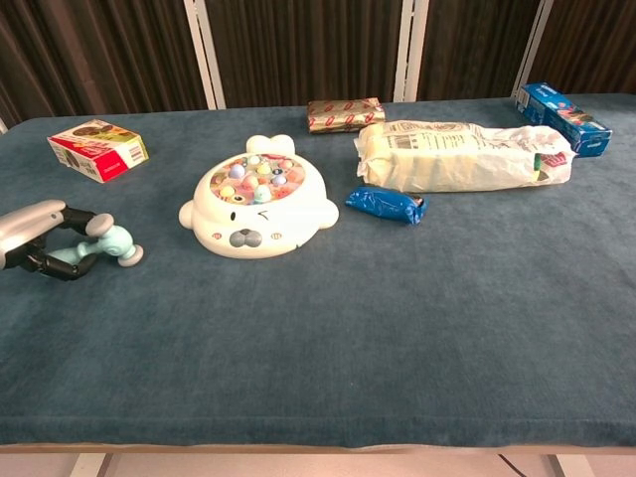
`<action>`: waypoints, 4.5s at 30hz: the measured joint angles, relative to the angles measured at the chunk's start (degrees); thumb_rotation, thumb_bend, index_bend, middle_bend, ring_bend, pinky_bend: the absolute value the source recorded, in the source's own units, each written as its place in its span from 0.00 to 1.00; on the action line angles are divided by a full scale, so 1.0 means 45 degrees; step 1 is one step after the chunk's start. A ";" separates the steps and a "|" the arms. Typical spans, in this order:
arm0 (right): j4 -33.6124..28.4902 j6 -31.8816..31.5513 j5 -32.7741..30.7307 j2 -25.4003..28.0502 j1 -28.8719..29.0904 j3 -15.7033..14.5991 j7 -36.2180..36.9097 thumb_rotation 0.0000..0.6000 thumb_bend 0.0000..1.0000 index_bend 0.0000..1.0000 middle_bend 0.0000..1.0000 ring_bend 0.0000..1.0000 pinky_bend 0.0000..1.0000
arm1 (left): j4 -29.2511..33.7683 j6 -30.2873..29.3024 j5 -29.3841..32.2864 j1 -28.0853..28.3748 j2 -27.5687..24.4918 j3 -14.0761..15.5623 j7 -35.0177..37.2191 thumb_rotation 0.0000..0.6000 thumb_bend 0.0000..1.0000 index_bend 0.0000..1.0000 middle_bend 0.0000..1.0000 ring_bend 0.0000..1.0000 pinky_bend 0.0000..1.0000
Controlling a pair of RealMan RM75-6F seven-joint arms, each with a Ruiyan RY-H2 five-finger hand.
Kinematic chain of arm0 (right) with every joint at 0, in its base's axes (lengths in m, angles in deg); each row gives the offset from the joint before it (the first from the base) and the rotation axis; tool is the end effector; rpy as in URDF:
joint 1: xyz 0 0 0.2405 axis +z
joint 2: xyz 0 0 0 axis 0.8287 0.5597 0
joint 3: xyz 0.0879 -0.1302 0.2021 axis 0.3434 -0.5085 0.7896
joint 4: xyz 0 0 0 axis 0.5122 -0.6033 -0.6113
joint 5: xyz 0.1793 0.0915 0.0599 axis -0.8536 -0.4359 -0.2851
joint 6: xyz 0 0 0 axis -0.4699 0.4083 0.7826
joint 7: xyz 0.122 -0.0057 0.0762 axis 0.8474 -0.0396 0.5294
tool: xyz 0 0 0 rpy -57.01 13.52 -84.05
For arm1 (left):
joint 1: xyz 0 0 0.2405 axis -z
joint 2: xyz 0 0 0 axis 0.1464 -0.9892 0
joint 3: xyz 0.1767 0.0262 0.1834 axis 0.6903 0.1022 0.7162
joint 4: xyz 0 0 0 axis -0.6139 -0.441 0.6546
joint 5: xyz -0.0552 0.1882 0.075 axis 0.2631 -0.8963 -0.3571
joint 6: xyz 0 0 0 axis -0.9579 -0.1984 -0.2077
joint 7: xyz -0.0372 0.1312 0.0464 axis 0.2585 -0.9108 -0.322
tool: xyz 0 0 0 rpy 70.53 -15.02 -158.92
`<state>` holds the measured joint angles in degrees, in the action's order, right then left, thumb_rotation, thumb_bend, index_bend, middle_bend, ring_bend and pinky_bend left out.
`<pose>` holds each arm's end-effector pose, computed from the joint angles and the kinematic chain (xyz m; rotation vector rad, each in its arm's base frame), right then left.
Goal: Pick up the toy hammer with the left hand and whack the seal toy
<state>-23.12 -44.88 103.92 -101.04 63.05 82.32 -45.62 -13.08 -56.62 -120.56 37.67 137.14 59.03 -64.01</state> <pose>-0.3034 -0.1666 0.1225 1.6311 -0.9748 0.7367 -0.2810 0.3287 -0.0073 -1.4843 -1.2521 -0.8233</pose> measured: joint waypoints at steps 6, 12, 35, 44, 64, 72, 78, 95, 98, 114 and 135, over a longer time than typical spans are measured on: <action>0.0008 0.0030 0.0038 0.0010 0.0005 -0.0027 0.0018 1.00 0.31 0.00 0.00 0.00 0.00 | -0.0055 -0.0083 -0.0055 -0.0004 0.0035 0.0022 -0.0024 1.00 0.51 0.45 0.28 0.20 0.14; 0.0004 0.0020 0.0034 0.0017 0.0001 -0.0023 0.0021 1.00 0.31 0.00 0.00 0.00 0.00 | -0.0096 -0.0046 0.0115 0.0031 0.0059 0.0016 -0.0400 1.00 0.55 0.52 0.31 0.23 0.16; -0.0014 0.0065 0.0025 0.0012 0.0009 -0.0035 -0.0029 1.00 0.31 0.00 0.00 0.00 0.00 | 0.0135 -0.1841 -0.0196 -0.0226 0.0399 -0.0002 -0.1228 1.00 0.66 0.66 0.59 0.43 0.39; -0.0019 0.0149 0.0033 0.0002 0.0037 -0.0065 -0.0081 1.00 0.31 0.00 0.00 0.00 0.00 | -0.1324 -0.5035 -0.2386 -0.0698 0.1428 0.0114 -0.0439 1.00 0.71 0.73 0.72 0.66 0.76; -0.0018 0.0253 -0.0048 -0.0012 0.0079 -0.0057 -0.0121 1.00 0.31 0.00 0.00 0.00 0.00 | -0.0331 -0.4877 -0.3063 -0.0974 0.1049 0.0056 0.2176 1.00 0.83 0.86 0.93 0.99 1.00; -0.0033 0.0290 -0.0098 -0.0014 0.0093 -0.0048 -0.0171 1.00 0.31 0.00 0.00 0.00 0.00 | 0.1636 -0.3699 -0.2189 -0.0621 -0.0070 -0.0874 0.2849 1.00 0.86 0.87 0.96 1.00 1.00; -0.0028 0.0323 -0.0144 0.0003 0.0109 -0.0036 -0.0186 1.00 0.31 0.00 0.00 0.00 0.00 | 0.1899 -0.2794 -0.1196 0.0199 0.0082 -0.1562 0.1640 1.00 0.87 0.88 0.96 1.00 1.00; 0.0029 0.0498 -0.0420 0.0128 0.0184 0.0068 0.0084 1.00 0.31 0.00 0.00 0.00 0.00 | 0.0946 -0.0337 0.3857 0.3498 0.1781 -0.3558 -0.2398 1.00 0.87 0.88 0.97 1.00 1.00; 0.0029 0.0609 -0.0447 0.0115 0.0227 0.0057 0.0044 1.00 0.31 0.00 0.00 0.00 0.00 | 0.0587 -0.0065 0.4593 0.3952 0.2063 -0.3759 -0.2748 1.00 0.87 0.88 0.97 1.00 1.00; 0.0013 0.0635 -0.0460 0.0181 0.0262 0.0046 0.0162 1.00 0.31 0.00 0.00 0.00 0.00 | -0.0002 0.0008 0.5831 0.4945 0.2553 -0.3754 -0.3582 1.00 0.87 0.88 0.97 1.00 1.00; -0.0003 0.0444 -0.0337 0.0268 0.0192 0.0023 0.0317 1.00 0.31 0.00 0.00 0.00 0.00 | -0.0274 0.0009 0.5939 0.5130 0.2544 -0.3760 -0.3393 1.00 0.87 0.88 0.97 1.00 1.00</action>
<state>-23.13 -42.88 102.40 -99.84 63.91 82.43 -44.19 -14.31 -56.58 -93.84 60.75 148.58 42.11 -79.28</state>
